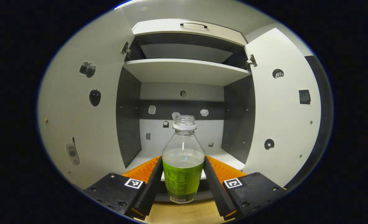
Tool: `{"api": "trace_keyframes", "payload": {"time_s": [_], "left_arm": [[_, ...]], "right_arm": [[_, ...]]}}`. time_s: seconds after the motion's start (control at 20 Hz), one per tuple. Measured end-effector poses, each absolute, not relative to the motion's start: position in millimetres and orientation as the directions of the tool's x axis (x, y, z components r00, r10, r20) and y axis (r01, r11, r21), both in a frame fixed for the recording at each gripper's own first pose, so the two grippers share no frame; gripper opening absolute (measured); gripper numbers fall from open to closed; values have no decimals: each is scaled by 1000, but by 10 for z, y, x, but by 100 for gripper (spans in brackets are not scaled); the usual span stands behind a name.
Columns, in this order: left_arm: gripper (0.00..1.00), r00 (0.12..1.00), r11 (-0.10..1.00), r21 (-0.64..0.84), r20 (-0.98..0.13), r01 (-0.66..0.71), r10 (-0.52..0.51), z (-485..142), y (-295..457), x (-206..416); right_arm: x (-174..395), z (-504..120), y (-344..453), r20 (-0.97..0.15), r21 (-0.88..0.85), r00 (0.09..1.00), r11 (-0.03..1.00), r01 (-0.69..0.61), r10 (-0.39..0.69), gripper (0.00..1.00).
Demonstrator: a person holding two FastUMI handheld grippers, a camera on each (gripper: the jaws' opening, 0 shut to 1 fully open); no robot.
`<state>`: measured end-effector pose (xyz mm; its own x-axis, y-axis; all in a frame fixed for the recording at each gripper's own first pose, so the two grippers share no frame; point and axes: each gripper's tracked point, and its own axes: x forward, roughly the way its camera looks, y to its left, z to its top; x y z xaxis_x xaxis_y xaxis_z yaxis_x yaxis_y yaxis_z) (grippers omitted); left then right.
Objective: Grasp the bottle in the cabinet with the left hand and place it on the coaster, then close the right door with the right hand and the left door with the left hand.
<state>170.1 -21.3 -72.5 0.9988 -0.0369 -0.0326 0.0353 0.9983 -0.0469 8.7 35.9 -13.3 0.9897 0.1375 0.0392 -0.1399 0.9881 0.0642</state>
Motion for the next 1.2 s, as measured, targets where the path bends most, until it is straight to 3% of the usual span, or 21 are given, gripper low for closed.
{"api": "trace_keyframes", "payload": {"time_s": [0.35,0.9,1.2], "left_arm": [[80,992,994,-101,-114,47,-58,-1658,-488,1081],[80,964,994,36,-253,100,-88,-3502,-919,397],[80,956,989,-17,-252,147,-147,-3914,-1085,179]], "right_arm": [[27,-259,259,9,72,990,987,-143,142,96],[-38,-511,145,-24,87,990,987,-133,136,96],[-78,-818,65,-105,162,986,981,-108,126,96]]}}
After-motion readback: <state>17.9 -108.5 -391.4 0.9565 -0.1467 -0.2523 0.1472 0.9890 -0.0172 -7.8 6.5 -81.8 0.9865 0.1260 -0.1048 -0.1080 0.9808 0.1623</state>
